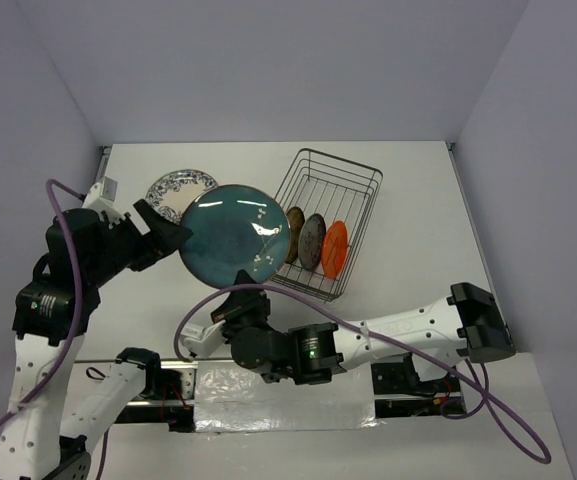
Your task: Unload the plates from the dish rack
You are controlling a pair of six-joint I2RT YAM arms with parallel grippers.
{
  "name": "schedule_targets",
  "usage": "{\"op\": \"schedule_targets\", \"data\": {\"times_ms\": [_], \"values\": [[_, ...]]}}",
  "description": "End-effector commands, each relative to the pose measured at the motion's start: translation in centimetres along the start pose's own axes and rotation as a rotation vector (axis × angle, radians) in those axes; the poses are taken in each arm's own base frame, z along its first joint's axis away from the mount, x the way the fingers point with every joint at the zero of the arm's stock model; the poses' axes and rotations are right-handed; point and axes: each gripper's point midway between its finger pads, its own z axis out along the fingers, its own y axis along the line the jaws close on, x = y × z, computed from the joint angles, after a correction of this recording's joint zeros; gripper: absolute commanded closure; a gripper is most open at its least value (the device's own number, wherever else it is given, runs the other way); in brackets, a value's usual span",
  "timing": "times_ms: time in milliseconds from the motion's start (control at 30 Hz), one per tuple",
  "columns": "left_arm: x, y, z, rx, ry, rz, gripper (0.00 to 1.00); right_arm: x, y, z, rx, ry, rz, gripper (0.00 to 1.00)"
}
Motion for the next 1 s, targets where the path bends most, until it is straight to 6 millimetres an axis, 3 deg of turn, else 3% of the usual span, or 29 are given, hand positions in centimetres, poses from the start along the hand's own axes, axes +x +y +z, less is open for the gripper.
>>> {"op": "schedule_targets", "data": {"times_ms": [0,133,200,233,267,333,433,500,533,600,633,700,733,800,833,867,900,967], "values": [[0.0,-0.5,1.1,0.041,0.015,0.040,0.12,-2.1,-5.6,-1.3,0.124,-0.043,0.167,1.00],[0.4,-0.6,1.9,0.072,0.022,0.027,0.26,-3.5,-6.3,-1.5,0.145,-0.085,0.205,1.00],[1.0,-0.7,2.3,0.095,0.044,0.019,0.37,-4.3,-6.3,-1.3,0.125,-0.116,0.237,1.00],[0.8,-1.3,2.4,0.127,0.035,0.016,0.48,-4.6,-6.1,-1.4,0.115,-0.127,0.239,1.00],[1.1,-1.2,2.7,0.134,0.046,0.008,0.73,-4.9,-6.2,-1.3,0.116,-0.140,0.247,1.00],[1.1,-1.4,2.7,0.145,0.039,0.001,0.98,-4.9,-6.3,-1.3,0.134,-0.149,0.271,0.98],[0.3,-0.4,2.8,0.086,-0.009,-0.014,1.00,-3.7,-6.8,-1.1,0.175,-0.131,0.330,0.64],[-0.9,0.4,2.7,0.027,-0.076,-0.035,1.00,-1.9,-7.0,-1.4,0.198,-0.112,0.398,0.13],[-1.6,0.5,2.4,0.008,-0.104,-0.043,1.00,-0.5,-7.9,-1.8,0.209,-0.101,0.441,0.00],[-3.1,1.5,2.5,-0.068,-0.167,-0.070,1.00,1.1,-7.6,-2.2,0.193,-0.085,0.573,0.00],[-3.8,1.0,2.3,-0.065,-0.184,-0.076,1.00,2.7,-8.5,-3.1,0.185,-0.077,0.615,0.00],[-6.0,1.4,2.9,-0.127,-0.244,-0.093,1.00,4.1,-7.8,-4.0,0.141,-0.089,0.751,0.00],[-6.5,1.4,3.3,-0.141,-0.251,-0.100,1.00,5.4,-8.9,-5.2,0.143,-0.110,0.838,0.00],[-8.1,2.2,5.3,-0.188,-0.258,-0.112,1.00,6.1,-8.5,-6.3,0.084,-0.145,0.987,0.00],[-9.0,2.1,5.7,-0.194,-0.267,-0.121,1.00,7.1,-9.4,-7.4,0.075,-0.175,1.061,0.00],[-9.7,3.0,7.4,-0.219,-0.256,-0.131,1.00,7.2,-9.3,-7.9,0.051,-0.194,1.152,0.00],[-11.0,4.3,7.8,-0.247,-0.285,-0.156,1.00,7.6,-9.5,-8.4,0.040,-0.206,1.196,0.00],[-11.8,6.8,10.3,-0.278,-0.262,-0.196,1.00,8.3,-9.9,-9.7,-0.008,-0.238,1.297,0.00]]}}
